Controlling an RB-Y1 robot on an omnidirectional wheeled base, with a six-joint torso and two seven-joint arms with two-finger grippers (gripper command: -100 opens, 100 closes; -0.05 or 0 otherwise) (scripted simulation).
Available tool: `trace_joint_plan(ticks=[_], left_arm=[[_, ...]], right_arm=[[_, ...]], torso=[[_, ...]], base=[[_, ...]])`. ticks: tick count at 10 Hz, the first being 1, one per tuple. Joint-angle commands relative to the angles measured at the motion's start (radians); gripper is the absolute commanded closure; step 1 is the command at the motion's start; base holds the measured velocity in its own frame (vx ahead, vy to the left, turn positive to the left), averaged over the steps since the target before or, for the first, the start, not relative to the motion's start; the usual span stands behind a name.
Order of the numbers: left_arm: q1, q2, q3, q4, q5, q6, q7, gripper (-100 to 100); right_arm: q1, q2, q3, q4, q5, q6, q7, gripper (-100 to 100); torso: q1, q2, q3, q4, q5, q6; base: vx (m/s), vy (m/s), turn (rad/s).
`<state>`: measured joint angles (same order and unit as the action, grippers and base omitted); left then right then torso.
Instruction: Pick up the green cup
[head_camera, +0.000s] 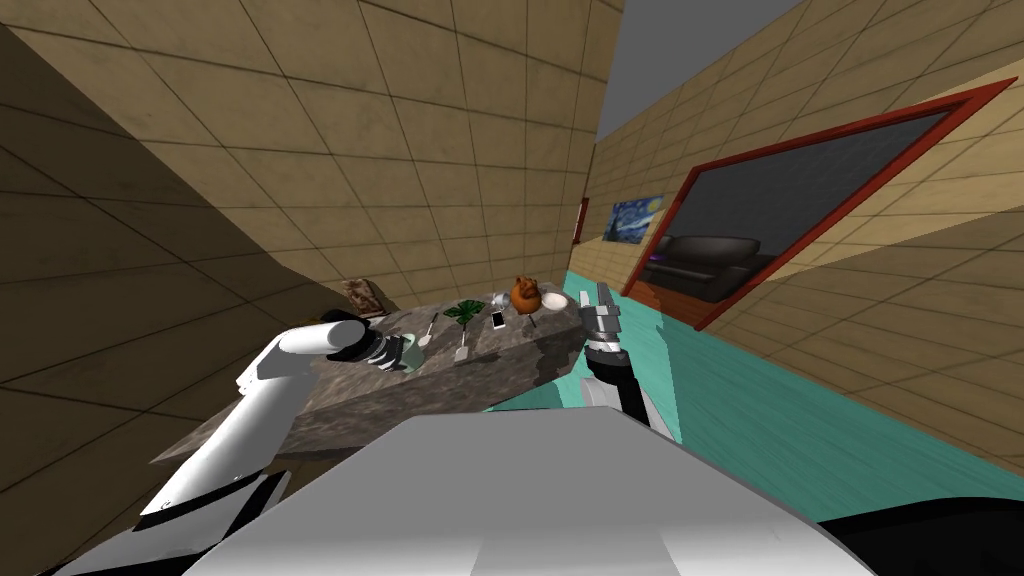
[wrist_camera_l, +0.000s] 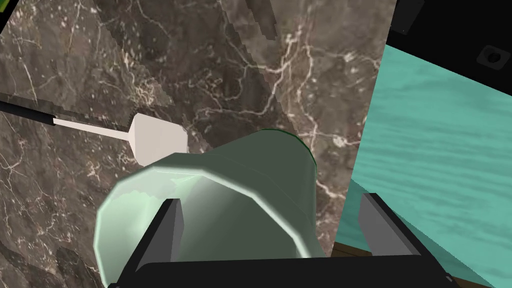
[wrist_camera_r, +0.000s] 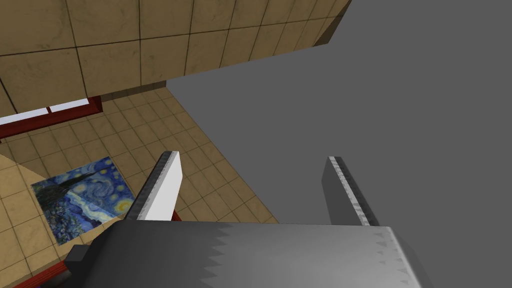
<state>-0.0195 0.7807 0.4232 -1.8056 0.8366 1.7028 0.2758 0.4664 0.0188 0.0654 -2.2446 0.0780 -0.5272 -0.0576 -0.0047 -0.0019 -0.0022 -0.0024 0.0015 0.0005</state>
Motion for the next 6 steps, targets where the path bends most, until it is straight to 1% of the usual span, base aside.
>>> trace_joint_plan(ticks=[1,2,4,5,6], left_arm=[[-0.011,0.031,0.012,0.05,0.021,-0.028,-0.05,-100],[-0.011,0.031,0.012,0.079,0.021,-0.028,-0.073,-100],[-0.011,0.031,0.012,0.134,0.021,-0.028,-0.073,-100],[-0.011,0.031,0.012,0.143,0.021,-0.028,-0.073,-100],[-0.009,0.079,0.057,0.182,0.07,-0.08,-0.124,-100]], right_arm=[[0.0,0.0,0.0,0.0,0.0,0.0,0.0,0],[0.0,0.0,0.0,0.0,0.0,0.0,0.0,0],[0.0,0.0,0.0,0.0,0.0,0.0,0.0,0],[0.0,0.0,0.0,0.0,0.0,0.0,0.0,0],[0.0,0.0,0.0,0.0,0.0,0.0,0.0,0]], torso=[[0.0,0.0,0.0,0.0,0.0,0.0],[-0.003,0.0,0.0,0.0,-0.001,0.001],[0.003,0.001,0.0,0.0,0.0,0.0],[0.006,0.0,0.0,0.0,0.002,0.0],[0.008,0.0,0.0,-0.001,0.002,0.0]], base=[[0.011,-0.144,-0.027],[-0.008,-0.087,0.009],[-0.01,-0.011,-0.002],[-0.003,0.012,-0.004],[-0.005,-0.108,-0.093]])
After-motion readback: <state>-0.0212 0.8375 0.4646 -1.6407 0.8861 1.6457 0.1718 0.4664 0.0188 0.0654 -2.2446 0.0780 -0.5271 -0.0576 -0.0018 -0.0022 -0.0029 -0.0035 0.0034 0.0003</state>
